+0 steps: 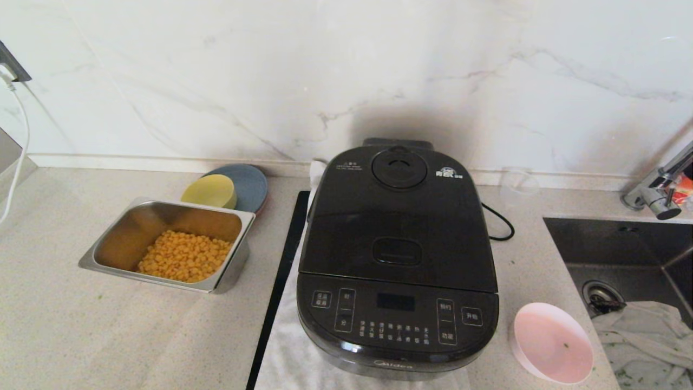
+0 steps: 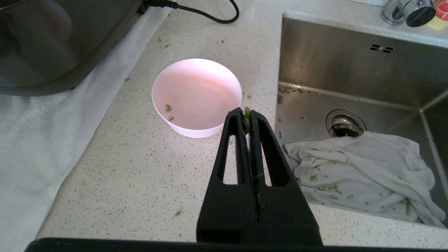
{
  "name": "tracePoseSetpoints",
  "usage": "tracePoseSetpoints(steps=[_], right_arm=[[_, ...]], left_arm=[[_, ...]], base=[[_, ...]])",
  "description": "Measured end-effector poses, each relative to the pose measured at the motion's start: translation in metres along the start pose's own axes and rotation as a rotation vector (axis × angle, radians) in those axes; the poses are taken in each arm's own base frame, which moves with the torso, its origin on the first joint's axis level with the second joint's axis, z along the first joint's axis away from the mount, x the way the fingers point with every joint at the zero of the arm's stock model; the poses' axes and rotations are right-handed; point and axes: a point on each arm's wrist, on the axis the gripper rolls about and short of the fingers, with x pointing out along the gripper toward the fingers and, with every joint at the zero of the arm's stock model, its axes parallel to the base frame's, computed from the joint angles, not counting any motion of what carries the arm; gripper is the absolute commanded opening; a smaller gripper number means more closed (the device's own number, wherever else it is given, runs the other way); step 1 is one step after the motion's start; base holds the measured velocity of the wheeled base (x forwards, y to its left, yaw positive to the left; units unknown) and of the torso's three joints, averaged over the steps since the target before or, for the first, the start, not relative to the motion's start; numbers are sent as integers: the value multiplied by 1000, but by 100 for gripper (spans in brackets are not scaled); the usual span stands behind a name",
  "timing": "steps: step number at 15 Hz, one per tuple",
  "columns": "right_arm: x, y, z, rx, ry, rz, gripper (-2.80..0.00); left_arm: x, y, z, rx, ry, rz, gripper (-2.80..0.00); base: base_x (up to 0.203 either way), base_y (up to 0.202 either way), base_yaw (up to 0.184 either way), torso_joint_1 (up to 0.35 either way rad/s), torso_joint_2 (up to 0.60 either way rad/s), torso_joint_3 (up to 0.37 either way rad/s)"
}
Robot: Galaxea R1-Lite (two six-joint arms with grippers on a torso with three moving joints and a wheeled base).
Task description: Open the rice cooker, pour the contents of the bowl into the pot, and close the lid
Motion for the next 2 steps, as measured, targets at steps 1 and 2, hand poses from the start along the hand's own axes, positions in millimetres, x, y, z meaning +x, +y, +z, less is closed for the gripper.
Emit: tracePoseSetpoints(steps=[1, 2], right_arm=[[0, 0, 0, -3, 0, 1, -280], [0, 0, 0, -4, 0, 1, -280]], left_arm=[[0, 0, 0, 0, 0, 0, -280], [0, 0, 0, 0, 0, 0, -280]], base=[[0, 0, 0, 0, 0, 0], [0, 0, 0, 0, 0, 0]])
